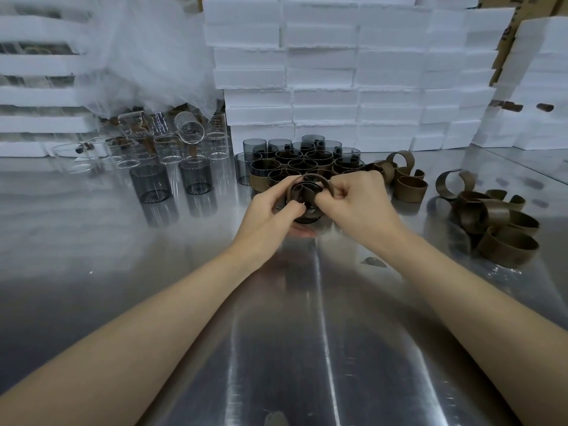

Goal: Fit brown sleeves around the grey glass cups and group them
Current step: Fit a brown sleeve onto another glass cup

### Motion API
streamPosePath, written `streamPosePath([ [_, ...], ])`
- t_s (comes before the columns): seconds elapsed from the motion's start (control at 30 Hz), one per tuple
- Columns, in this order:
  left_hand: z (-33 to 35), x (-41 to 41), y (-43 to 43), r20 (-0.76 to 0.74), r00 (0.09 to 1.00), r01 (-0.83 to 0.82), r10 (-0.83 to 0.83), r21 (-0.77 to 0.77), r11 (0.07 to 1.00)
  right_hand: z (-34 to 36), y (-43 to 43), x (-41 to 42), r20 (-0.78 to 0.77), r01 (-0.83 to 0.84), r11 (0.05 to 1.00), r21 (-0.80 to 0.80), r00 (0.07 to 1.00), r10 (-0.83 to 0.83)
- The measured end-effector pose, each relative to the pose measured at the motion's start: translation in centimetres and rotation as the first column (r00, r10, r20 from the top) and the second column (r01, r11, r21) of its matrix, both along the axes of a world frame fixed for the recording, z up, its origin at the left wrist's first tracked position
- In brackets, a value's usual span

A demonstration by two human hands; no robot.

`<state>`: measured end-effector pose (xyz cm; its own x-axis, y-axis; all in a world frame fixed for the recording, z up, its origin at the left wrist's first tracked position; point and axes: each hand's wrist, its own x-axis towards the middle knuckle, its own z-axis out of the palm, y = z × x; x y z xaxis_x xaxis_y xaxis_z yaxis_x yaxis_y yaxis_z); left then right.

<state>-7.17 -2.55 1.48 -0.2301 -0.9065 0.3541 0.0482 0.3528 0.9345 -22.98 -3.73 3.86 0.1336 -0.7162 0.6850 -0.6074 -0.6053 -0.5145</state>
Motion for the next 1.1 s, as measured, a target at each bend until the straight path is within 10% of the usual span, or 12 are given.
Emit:
streamPosePath([
  [1.1,0.5,0.2,-0.1,-0.113,0.990,-0.082,0.090,0.067,0.994,-1.0,-1.4,-1.1,0.364,-0.308,0.942,0.134,0.899,0.242],
])
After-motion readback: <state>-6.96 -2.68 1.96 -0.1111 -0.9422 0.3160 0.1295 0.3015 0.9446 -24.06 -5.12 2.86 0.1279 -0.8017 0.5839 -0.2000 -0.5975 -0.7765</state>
